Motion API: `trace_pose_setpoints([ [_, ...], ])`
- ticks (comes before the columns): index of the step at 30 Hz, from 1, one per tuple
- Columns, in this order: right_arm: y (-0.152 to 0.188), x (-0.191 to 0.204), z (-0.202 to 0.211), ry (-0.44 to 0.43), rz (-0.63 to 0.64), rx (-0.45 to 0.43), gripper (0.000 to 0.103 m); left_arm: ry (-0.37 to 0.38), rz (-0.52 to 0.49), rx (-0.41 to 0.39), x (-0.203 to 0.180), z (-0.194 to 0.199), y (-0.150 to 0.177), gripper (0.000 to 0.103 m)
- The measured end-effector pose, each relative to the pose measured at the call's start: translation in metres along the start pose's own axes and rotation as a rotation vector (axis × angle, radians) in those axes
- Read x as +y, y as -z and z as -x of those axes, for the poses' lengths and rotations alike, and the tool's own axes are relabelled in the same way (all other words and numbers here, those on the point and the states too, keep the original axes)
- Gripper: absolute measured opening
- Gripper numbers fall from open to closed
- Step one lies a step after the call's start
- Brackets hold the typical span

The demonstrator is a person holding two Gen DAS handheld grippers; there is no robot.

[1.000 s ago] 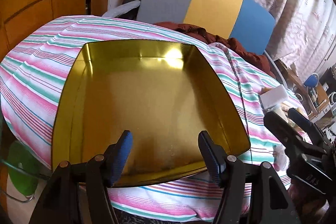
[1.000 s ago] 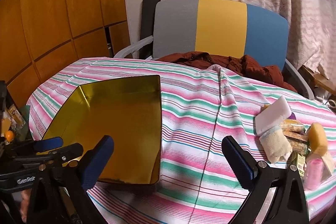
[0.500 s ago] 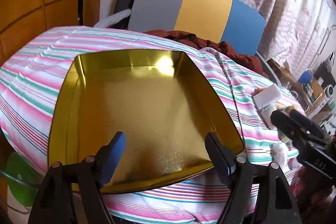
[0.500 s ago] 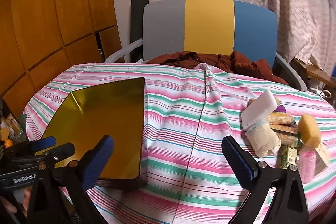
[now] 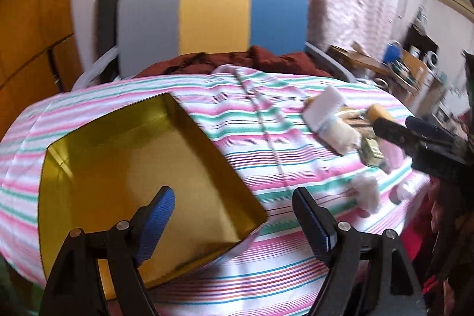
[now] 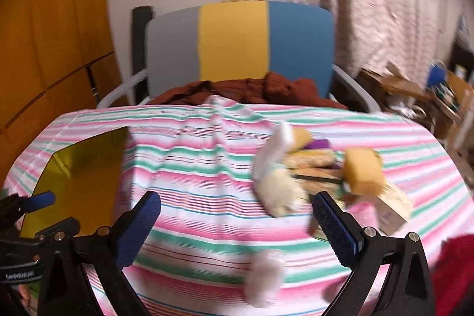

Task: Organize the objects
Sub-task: 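Move both tools from the gold tray toward the pile of items, then grasp the clear bubble-wrap bag with the left tool while the right tool grasps the pink hair roller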

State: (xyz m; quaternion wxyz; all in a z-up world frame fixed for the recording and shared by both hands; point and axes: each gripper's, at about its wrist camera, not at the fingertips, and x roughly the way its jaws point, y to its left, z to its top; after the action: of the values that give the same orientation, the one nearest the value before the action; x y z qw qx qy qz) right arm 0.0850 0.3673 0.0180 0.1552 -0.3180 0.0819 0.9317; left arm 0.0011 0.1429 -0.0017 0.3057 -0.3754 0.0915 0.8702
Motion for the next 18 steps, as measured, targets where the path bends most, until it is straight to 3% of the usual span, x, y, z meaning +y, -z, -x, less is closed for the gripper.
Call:
trace_pose_setpoints([
  [11, -0.012, -0.115, 0.034, 0.146, -0.259, -0.01, 0.103, 0.201, -0.176, 0.053, -0.076, -0.03, -0.008, 0.089],
  [14, -0.01, -0.137, 0.046, 0.187, -0.302, -0.01, 0.103, 0.289, -0.211, 0.1, -0.103, -0.045, -0.008, 0.089],
  [18, -0.004, -0.151, 0.054, 0.219, -0.309, 0.018, 0.103, 0.352, -0.253, 0.133, -0.133, -0.059, -0.005, 0.089],
])
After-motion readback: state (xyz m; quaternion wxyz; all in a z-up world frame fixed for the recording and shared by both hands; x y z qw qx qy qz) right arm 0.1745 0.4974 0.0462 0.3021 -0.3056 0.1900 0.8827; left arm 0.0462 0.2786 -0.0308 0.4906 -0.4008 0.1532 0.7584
